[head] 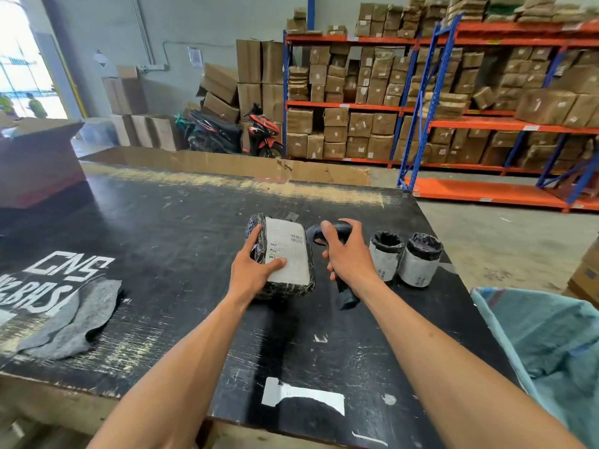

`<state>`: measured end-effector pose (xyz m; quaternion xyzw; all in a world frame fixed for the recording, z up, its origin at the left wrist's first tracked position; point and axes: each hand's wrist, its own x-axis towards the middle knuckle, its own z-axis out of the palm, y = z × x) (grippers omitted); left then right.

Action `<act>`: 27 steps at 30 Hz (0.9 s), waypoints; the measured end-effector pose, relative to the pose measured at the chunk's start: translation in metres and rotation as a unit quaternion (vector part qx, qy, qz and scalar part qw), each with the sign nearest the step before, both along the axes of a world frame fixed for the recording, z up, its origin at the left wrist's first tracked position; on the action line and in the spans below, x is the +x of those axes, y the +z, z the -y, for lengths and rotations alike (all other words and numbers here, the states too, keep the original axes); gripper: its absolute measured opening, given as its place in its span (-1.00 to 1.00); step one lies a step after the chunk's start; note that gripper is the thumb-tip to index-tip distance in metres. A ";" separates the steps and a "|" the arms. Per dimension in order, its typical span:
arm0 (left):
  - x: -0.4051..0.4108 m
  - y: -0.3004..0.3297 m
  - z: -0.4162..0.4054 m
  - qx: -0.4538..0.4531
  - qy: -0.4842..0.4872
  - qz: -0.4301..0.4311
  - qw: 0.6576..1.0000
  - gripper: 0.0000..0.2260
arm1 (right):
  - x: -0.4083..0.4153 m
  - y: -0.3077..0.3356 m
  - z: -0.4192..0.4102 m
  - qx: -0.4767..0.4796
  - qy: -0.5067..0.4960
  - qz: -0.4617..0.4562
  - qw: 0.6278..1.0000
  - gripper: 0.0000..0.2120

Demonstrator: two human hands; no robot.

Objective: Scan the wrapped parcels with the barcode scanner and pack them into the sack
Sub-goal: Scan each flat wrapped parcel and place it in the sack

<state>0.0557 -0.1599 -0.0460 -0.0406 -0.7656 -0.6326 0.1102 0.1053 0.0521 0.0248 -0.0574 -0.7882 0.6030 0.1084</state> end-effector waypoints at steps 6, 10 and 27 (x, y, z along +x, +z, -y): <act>0.005 0.007 -0.005 0.002 -0.015 -0.002 1.000 -0.16 | 0.003 0.002 -0.005 -0.008 -0.008 0.002 1.000 -0.49; 0.008 0.007 -0.009 -0.002 -0.021 0.003 1.000 -0.16 | 0.006 0.001 -0.007 -0.017 -0.010 0.002 1.000 -0.48; 0.007 0.001 -0.007 0.011 0.021 0.009 1.000 -0.16 | 0.015 -0.028 -0.009 -0.018 -0.022 0.047 0.998 -0.53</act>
